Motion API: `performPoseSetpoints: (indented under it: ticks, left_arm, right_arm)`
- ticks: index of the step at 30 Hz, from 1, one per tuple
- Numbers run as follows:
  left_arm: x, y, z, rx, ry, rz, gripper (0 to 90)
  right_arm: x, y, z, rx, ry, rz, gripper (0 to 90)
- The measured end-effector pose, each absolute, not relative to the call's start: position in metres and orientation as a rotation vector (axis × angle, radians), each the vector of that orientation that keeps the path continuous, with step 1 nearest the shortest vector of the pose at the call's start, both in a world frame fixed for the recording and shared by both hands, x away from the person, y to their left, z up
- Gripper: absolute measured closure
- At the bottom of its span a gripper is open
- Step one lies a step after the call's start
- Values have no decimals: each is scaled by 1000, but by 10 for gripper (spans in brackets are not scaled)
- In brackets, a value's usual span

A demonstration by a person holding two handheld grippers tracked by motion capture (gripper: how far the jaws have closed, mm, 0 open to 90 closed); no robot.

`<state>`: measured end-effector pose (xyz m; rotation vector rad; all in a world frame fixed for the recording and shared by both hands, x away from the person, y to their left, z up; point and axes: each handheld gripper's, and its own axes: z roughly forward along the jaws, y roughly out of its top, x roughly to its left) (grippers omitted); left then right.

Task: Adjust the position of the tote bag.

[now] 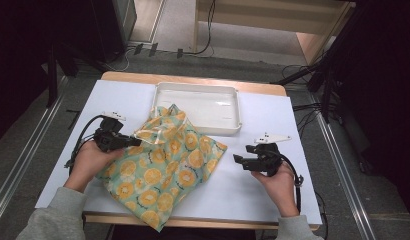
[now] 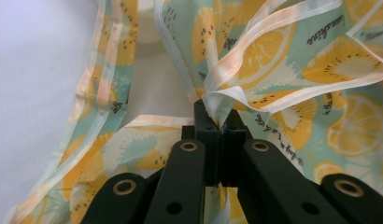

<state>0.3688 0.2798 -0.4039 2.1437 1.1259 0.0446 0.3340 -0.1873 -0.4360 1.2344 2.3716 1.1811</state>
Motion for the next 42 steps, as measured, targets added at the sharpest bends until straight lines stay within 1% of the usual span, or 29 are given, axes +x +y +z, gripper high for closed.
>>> performPoseSetpoints:
  ticks: [3,4,7,20,22,34,42]
  left_arm:
    - [366,277,-394,2143,1104,50,900]
    - [362,274,-384,2149,1080,55,900]
    - [358,268,-370,2154,1058,63,900]
    - [348,231,-331,2153,955,3,900]
    - [347,229,-329,2162,944,5,900]
    - [335,187,-306,2210,814,-20,900]
    - [333,152,-304,2220,731,-78,900]
  right_arm:
    - [335,-187,-435,1235,2371,1182,371]
    - [335,-186,-435,1234,2372,1182,371]
    - [335,-186,-435,1232,2368,1185,371]
    - [335,-192,-426,1242,2341,1226,379]
    - [334,-193,-424,1253,2331,1237,379]
    - [329,-195,-414,1243,2312,1268,384]
    - [325,-199,-408,1253,2288,1267,385]
